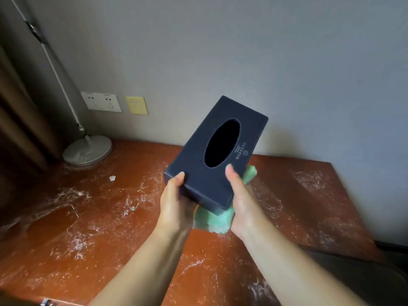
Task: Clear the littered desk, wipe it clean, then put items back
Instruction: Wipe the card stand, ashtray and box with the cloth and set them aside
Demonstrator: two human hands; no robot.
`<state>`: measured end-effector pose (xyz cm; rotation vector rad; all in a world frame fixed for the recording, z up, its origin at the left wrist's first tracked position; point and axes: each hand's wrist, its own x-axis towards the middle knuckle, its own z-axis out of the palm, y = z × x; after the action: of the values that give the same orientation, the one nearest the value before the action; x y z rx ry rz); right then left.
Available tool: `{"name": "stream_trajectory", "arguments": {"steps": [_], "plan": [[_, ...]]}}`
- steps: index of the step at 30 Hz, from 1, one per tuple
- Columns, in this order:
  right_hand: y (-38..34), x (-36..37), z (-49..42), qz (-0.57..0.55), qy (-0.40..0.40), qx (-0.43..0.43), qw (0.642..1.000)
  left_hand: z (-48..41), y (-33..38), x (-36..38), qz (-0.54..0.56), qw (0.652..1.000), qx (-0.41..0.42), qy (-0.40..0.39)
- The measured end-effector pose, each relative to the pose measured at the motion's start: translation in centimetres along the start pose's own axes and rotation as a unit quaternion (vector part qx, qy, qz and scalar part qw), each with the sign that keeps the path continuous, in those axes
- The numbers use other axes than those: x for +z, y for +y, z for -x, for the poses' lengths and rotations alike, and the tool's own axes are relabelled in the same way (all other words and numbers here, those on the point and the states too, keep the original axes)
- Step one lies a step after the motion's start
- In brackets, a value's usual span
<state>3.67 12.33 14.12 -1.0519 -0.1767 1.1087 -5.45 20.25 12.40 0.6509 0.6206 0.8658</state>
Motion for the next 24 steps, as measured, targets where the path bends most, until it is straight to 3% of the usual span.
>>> {"name": "stream_trajectory", "arguments": {"steps": [2,4,6,8,10,13,15,17,21,24], "plan": [[0.6,0.3,0.3,0.068,0.046,-0.016,0.997,1.7,-0.2,-1.9,-0.074,0.997,0.0,-0.018],[0.5,-0.7,0.5,0.129,0.038,-0.02,0.991,3.3,0.4,-4.2,-0.145,0.989,-0.027,-0.027],[-0.1,-2.2,0.4,0.21,-0.002,-0.016,0.978,4.0,2.0,-6.4,-0.196,0.979,-0.016,0.046],[-0.8,-3.1,0.2,0.314,-0.045,0.014,0.948,3.9,4.6,-8.3,-0.274,0.95,0.046,0.143],[-1.4,-3.0,0.3,0.387,-0.111,0.051,0.914,3.5,7.3,-9.8,-0.311,0.938,0.063,0.138],[-1.1,-0.9,0.8,0.466,-0.211,0.095,0.854,3.5,9.3,-11.9,-0.276,0.956,-0.05,0.079],[0.1,0.7,0.7,0.487,-0.223,0.122,0.836,4.8,9.5,-14.2,-0.243,0.961,-0.095,0.091],[2.0,2.5,0.5,0.462,-0.208,0.149,0.849,6.7,9.4,-17.5,-0.218,0.963,-0.082,0.138],[8.3,5.8,0.8,0.32,-0.055,0.162,0.932,12.9,10.7,-25.6,-0.094,0.965,-0.019,0.244],[15.7,9.6,3.2,0.308,-0.02,0.171,0.936,18.8,12.6,-32.4,-0.022,0.942,0.033,0.334]]}}
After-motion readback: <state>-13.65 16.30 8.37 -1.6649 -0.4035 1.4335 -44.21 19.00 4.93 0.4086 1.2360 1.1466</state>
